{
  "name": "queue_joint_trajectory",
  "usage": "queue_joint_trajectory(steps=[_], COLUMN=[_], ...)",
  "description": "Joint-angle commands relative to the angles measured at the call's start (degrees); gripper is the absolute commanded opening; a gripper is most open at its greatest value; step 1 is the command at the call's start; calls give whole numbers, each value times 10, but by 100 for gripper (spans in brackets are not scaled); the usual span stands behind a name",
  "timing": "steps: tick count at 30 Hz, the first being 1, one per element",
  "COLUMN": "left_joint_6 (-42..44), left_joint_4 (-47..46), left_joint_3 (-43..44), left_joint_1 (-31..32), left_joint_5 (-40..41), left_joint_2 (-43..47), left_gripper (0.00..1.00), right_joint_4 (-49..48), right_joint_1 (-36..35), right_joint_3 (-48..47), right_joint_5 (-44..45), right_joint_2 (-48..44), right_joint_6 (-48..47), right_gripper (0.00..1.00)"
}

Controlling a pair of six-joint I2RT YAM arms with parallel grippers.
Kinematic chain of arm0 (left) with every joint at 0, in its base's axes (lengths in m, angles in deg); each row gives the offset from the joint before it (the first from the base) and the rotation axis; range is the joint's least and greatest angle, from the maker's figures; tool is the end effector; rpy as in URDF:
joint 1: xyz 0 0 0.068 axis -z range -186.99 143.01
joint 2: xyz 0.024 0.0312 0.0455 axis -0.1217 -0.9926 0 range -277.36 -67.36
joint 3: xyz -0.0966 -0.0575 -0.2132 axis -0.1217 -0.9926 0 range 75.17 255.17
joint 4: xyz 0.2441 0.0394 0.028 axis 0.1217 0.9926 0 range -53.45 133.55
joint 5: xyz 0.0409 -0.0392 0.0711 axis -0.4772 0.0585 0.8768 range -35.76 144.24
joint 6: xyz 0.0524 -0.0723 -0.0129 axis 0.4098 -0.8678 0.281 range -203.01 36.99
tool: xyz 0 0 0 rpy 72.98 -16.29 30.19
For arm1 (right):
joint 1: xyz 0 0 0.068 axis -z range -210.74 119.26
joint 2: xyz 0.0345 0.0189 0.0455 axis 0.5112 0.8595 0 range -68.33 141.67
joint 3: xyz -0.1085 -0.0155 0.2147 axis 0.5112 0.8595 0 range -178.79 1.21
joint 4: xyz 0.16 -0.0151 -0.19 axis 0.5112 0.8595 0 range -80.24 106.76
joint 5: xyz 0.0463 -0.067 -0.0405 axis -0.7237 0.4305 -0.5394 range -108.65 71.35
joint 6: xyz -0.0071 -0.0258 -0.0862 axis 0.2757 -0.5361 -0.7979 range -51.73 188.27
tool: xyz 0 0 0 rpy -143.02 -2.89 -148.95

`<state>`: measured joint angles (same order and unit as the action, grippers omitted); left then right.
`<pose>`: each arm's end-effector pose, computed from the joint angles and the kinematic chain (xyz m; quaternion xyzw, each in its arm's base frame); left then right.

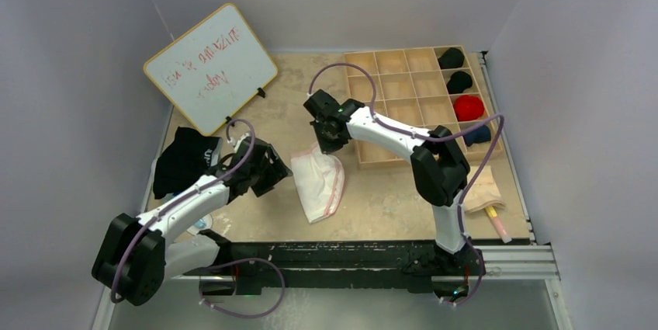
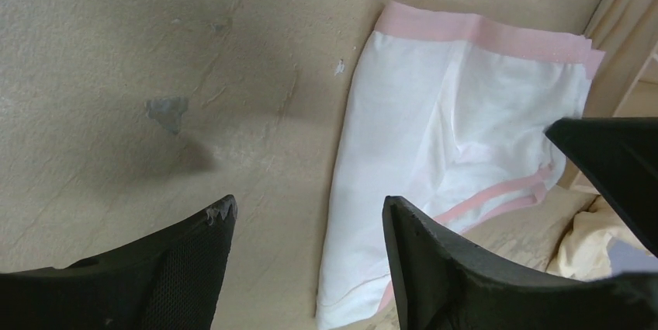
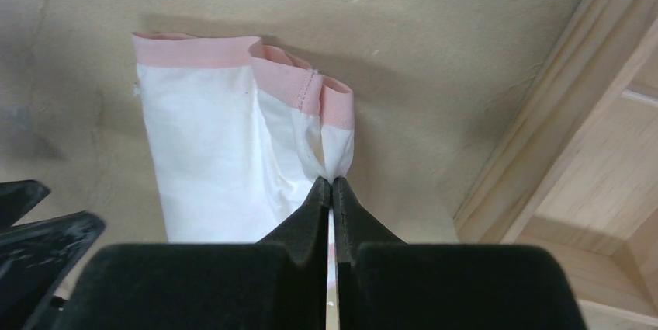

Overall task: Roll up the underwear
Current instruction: Fold the underwear at the center of the board.

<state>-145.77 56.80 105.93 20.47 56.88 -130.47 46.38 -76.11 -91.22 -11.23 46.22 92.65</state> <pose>0.2120 -0.1060 0.1236 -0.2942 0.9001 -0.2117 0.2416 0.3116 0.3007 0.1603 -0.1578 0.9481 0.1026 0.2562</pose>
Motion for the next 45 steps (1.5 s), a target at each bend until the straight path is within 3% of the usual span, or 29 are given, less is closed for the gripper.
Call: queue_joint_trajectory(steps=[1, 7, 11, 24, 45], left_joint_6=[37, 43, 48, 56, 63], left_joint_4=[-48, -72, -83, -130, -170], left_joint_3=[33, 41, 31, 9, -20], left_joint_1=[-8, -34, -57, -68, -71], left_joint_5=[-5, -24, -45, -66, -79], left_joint_2=[-39, -87, -100, -112, -141], left_gripper=[66, 61, 51, 35, 19], right_joint_4=[40, 50, 48, 23, -30], right_joint_1=[-21, -51, -61, -66, -88], right_joint_3=[-47, -72, -80, -115, -130], right_joint_5=[55, 71, 68, -19, -41], right_joint_2=[11, 19, 26, 66, 101], right_joint_6=[38, 65, 87, 177, 269], right_gripper=[0, 0, 0, 0, 0])
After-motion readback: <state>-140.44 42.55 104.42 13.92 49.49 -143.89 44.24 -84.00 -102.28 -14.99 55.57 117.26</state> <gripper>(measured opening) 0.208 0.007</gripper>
